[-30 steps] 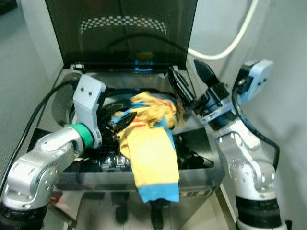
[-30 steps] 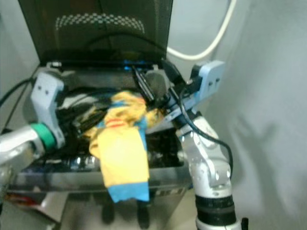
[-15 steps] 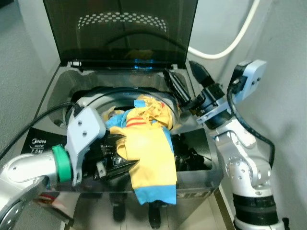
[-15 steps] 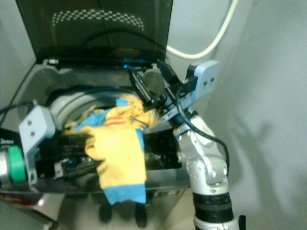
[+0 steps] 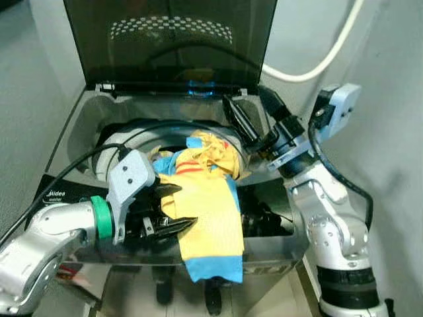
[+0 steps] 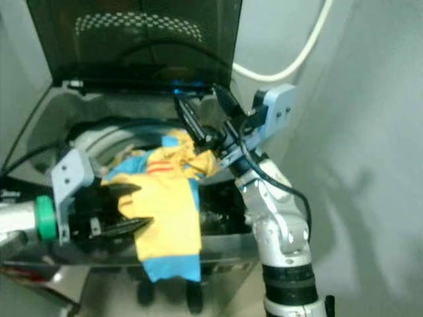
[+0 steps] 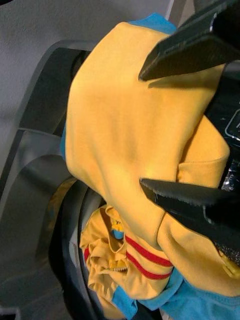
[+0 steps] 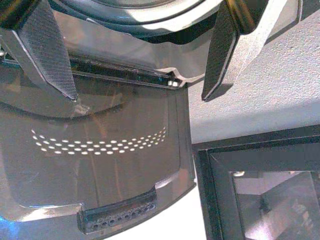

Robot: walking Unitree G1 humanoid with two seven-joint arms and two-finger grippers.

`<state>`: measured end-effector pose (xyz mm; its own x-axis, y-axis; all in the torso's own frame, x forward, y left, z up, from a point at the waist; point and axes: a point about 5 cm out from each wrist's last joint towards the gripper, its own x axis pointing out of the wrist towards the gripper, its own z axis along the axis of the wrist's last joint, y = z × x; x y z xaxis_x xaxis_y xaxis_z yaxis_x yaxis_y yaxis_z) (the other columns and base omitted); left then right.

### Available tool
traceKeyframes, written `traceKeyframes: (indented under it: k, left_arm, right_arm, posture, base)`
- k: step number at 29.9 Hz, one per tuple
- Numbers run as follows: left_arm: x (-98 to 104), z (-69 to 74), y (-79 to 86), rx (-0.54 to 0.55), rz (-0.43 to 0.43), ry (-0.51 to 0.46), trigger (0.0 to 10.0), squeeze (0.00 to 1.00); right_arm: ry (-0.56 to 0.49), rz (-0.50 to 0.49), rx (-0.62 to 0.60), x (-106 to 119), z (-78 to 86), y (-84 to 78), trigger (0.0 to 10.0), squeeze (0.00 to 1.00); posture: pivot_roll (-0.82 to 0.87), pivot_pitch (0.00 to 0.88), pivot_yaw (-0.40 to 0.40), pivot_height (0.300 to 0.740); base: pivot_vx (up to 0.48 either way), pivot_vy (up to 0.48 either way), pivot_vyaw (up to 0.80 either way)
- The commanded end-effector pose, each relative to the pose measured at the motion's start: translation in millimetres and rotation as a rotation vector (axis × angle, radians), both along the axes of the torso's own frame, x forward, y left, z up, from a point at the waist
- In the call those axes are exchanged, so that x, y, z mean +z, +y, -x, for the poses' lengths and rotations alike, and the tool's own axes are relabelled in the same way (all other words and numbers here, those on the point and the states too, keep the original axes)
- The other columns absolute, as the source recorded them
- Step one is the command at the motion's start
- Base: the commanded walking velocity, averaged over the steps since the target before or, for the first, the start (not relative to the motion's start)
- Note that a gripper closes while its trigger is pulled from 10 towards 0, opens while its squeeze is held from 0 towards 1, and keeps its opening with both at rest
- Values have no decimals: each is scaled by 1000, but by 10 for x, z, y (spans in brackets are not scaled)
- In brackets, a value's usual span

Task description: Clothes washing

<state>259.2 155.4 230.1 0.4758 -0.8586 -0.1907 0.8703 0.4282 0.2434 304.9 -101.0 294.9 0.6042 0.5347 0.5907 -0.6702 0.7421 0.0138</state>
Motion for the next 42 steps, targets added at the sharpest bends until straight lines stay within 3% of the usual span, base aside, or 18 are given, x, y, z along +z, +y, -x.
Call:
traceKeyframes:
  k: [1,2,3,19,21,22,23,26,27,29,32,35,37,42]
  left_arm:
    - [-68,3,-12,-21,-17,26,4196,0]
    - [-78,2,-9,-29,-16,32,1765,0]
    - [-87,10,-12,-40,-10,38,0,0]
    - [-38,-1,-34,-72,42,-15,0,0]
    - [64,-75,-59,-24,64,-104,0,0]
    - [64,-75,-59,-24,64,-104,0,0]
    - [202,-210,-74,77,79,-238,0,0]
    - [261,-273,-76,127,82,-297,0,0]
    - [417,-426,-59,246,122,-406,10000,0]
    - [472,-471,-50,282,142,-439,10000,0]
    - [747,-664,58,457,195,-586,10000,0]
    - [826,-715,101,514,203,-634,10000,0]
    - [1034,-840,244,664,208,-745,10000,0]
    - [1115,-935,238,659,232,-688,10000,0]
  right_arm:
    - [-13,2,3,7,28,10,10000,0]
    - [-14,2,2,7,31,7,10000,0]
    - [-14,2,-1,5,34,0,10000,0]
    - [-15,-1,-5,5,32,-13,10000,0]
    - [-15,-2,-4,7,31,-11,10000,0]
    - [-15,-2,-4,7,31,-11,10000,0]
    - [-15,-4,-4,9,29,-9,10000,0]
    - [-15,-5,-3,9,28,-7,10000,0]
    - [-16,-7,-3,12,27,-2,10000,0]
    - [-17,-7,-3,13,27,0,10000,0]
    - [-19,-9,-6,18,28,1,10000,0]
    - [-20,-10,-7,19,28,0,10000,0]
    - [-21,-11,-10,20,33,-2,10000,0]
    - [-21,-11,-16,16,50,-6,10000,0]
  posture:
    - [88,86,15,740]
    - [88,86,15,740]
    - [84,85,19,740]
    - [92,89,15,740]
    - [92,90,15,740]
    - [92,90,15,740]
    - [93,92,16,740]
    - [93,92,16,740]
    - [89,93,18,740]
    - [89,93,18,740]
    - [80,94,22,740]
    - [80,94,22,740]
    - [72,96,27,740]
    - [61,99,34,740]
  base:
    - [0,0,0]
    - [0,0,0]
    - [0,0,0]
    - [0,0,0]
    - [0,0,0]
    - [0,0,0]
    - [0,0,0]
    - [0,0,0]
    - [0,0,0]
    - [0,0,0]
    - [0,0,0]
    - [0,0,0]
    - [0,0,0]
    - [0,0,0]
